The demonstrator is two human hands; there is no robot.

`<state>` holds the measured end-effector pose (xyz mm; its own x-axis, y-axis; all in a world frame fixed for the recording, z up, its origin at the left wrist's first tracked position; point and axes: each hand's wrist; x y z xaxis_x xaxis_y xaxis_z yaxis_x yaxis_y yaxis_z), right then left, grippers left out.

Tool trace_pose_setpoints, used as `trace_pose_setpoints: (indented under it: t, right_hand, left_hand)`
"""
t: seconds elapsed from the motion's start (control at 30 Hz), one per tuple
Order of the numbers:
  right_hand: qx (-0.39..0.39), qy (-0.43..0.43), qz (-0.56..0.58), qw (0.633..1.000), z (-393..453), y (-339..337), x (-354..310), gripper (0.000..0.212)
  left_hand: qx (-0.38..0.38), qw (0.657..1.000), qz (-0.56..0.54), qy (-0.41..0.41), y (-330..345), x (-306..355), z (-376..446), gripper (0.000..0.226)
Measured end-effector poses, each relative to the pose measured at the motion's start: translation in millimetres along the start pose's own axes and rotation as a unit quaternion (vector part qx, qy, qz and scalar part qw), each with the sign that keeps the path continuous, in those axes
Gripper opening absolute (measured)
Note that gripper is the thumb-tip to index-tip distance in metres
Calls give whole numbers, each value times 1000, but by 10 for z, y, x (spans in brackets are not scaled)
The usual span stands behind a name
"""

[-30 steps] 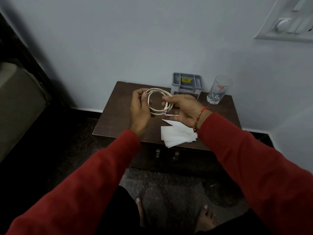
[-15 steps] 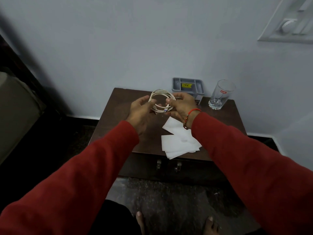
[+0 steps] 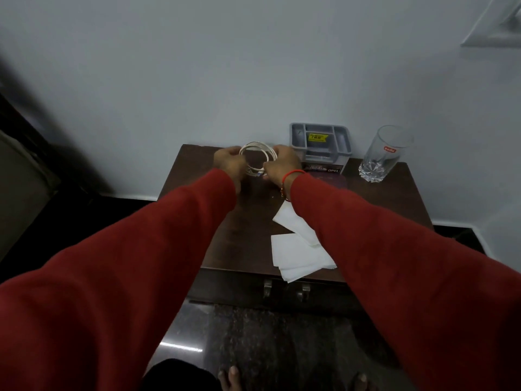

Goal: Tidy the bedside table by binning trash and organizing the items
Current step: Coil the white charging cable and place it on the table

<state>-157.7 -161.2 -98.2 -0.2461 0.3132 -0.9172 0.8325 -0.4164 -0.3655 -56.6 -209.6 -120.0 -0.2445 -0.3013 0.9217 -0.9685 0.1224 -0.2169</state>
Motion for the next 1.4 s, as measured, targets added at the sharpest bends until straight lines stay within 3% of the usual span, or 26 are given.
trace_pose_setpoints:
  t: [0.1,0.37,0.7,0.87,1.03,1.13,1.4]
  right_hand:
    - [-16,-7,-40,999,45,70,48,41]
    - [-76,-63,-172,980,139,109,171,45]
    - [-64,-132,-196,970,75,123,206,52]
    - [-35,-304,-117,945,-232,-135,267,47]
    - [-74,-406,-167,895,-581,-621,442,35]
    - [-73,-418,-201,883,-698,-922,602,29]
    - [-20,-376,-194,906,-762,-1350,736,28]
  left_hand:
    - [30,998,60,1,123,-194,365,37]
    - [112,959,252,67,121,-101,224,24]
    - [144,942,294,74,23,-128,459,23]
    - [171,933,298,109,81,-172,444,26]
    - [181,931,290,131,82,-197,407,22]
    - [191,927,290,141,22,-212,333,22]
    - [201,913,287,208,-130,-262,-300,25]
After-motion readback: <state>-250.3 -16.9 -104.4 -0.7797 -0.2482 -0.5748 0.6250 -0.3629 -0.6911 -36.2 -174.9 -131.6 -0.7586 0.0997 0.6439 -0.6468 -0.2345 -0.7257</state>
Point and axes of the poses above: each hand's wrist, its own z-axis towards the middle knuckle, its own y-axis out of the palm, x = y × z, and after that the axes turned 14 degrees about z, right-handed
